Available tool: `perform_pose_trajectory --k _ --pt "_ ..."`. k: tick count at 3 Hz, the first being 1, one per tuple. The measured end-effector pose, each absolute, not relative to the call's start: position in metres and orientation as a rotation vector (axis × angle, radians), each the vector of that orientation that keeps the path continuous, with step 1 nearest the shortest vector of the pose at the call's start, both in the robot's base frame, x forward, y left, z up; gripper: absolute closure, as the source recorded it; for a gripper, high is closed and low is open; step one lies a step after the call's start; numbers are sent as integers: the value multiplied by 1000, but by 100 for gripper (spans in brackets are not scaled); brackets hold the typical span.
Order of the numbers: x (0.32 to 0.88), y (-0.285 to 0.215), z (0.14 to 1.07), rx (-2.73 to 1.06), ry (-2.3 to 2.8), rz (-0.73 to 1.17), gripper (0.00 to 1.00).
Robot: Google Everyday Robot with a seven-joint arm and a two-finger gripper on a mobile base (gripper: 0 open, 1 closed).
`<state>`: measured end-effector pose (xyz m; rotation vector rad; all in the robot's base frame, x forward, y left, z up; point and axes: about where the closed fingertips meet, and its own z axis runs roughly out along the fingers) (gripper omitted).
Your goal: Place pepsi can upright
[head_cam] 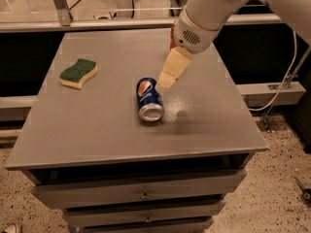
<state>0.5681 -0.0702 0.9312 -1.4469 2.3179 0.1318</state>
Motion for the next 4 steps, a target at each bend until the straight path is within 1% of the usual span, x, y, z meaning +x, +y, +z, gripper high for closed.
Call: perform_pose_trajectory --k 1,2,4 --pt "586 -35 909 -1347 2456 153 0" --pt "589 -14 887 -1232 2593 132 0" --pt "576 4 862 -879 2814 70 0"
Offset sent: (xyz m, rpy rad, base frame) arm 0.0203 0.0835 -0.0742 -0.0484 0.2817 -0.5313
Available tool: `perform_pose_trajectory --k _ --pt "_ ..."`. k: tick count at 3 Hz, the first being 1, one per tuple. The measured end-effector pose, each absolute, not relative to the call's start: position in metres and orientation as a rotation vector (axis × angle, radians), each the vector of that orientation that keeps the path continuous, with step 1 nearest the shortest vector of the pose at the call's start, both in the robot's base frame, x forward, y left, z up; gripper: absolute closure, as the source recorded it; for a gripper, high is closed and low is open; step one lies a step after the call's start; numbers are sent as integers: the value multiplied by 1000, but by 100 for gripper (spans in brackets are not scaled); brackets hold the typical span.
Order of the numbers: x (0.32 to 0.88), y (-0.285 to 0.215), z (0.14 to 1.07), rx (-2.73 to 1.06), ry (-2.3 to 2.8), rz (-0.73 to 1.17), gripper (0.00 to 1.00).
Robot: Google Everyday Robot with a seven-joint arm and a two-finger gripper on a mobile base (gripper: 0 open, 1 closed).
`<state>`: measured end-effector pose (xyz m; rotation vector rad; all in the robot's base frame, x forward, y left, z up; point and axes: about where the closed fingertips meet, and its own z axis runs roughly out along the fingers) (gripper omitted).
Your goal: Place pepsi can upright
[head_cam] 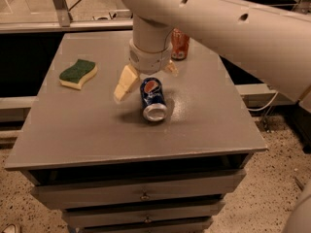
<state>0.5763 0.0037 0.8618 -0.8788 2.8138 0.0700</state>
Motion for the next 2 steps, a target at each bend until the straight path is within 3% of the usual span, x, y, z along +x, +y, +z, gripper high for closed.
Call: perform_pose_trajectory --k 1,2 --pt "573 5 848 -696 2894 39 0" --pt "573 5 836 -563 2942 26 16"
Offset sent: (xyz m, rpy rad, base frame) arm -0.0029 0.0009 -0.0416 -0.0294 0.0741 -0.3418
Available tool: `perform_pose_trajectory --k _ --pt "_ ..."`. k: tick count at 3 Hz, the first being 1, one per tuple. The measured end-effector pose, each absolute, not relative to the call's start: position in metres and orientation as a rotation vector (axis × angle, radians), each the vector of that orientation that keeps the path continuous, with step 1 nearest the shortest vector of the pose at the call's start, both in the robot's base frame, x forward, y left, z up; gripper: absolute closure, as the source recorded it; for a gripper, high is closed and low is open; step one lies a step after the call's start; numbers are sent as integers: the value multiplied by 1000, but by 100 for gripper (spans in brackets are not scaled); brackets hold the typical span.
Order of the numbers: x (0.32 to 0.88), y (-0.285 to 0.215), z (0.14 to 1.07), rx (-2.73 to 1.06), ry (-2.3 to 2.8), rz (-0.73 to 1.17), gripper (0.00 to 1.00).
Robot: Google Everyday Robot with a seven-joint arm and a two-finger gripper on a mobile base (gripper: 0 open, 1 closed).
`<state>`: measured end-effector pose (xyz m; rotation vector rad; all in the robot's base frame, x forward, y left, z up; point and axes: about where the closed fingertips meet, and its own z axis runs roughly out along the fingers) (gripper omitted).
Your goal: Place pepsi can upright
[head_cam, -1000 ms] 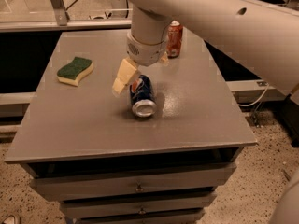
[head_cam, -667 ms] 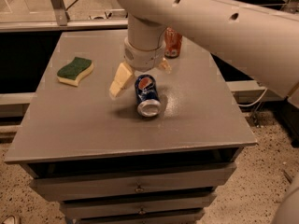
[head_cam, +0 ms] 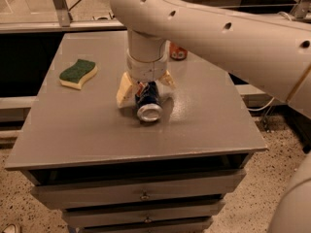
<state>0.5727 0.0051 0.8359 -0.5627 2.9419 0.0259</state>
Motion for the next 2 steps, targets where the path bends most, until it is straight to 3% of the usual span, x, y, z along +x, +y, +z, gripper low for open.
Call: perform_pose_trajectory --k 2 --pt "588 9 843 -473 2917 0 62"
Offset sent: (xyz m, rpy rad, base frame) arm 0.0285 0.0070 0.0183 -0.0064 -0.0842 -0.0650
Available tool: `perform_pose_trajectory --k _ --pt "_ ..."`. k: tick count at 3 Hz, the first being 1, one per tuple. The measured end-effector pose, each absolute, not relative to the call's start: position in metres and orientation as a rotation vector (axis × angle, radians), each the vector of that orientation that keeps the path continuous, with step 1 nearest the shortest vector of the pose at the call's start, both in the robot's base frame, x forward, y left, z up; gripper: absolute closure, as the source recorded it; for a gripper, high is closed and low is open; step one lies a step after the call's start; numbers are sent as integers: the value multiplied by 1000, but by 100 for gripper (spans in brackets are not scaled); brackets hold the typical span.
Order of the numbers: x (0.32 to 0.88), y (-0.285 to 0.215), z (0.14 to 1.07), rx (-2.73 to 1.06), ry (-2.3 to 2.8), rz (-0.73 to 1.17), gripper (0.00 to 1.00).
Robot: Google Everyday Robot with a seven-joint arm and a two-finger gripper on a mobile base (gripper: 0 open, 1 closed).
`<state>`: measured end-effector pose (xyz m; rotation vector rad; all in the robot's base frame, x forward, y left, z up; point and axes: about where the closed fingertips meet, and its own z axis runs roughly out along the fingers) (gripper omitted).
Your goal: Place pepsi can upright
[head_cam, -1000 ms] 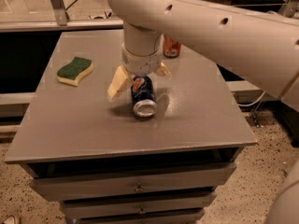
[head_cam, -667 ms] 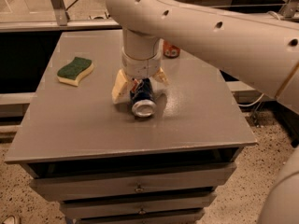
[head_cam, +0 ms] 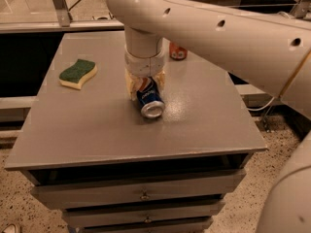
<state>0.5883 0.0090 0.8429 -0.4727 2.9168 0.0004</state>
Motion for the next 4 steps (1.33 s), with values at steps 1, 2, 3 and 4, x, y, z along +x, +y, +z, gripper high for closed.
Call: perform_pose_trajectory --k 1,2,3,4 --pt "601 6 873 -491 2818 20 85" --pt "604 -5 913 -579 2655 82 100" --pt "601 -19 949 -666 2458 189 100" --pt "592 -27 960 -694 2305 344 100"
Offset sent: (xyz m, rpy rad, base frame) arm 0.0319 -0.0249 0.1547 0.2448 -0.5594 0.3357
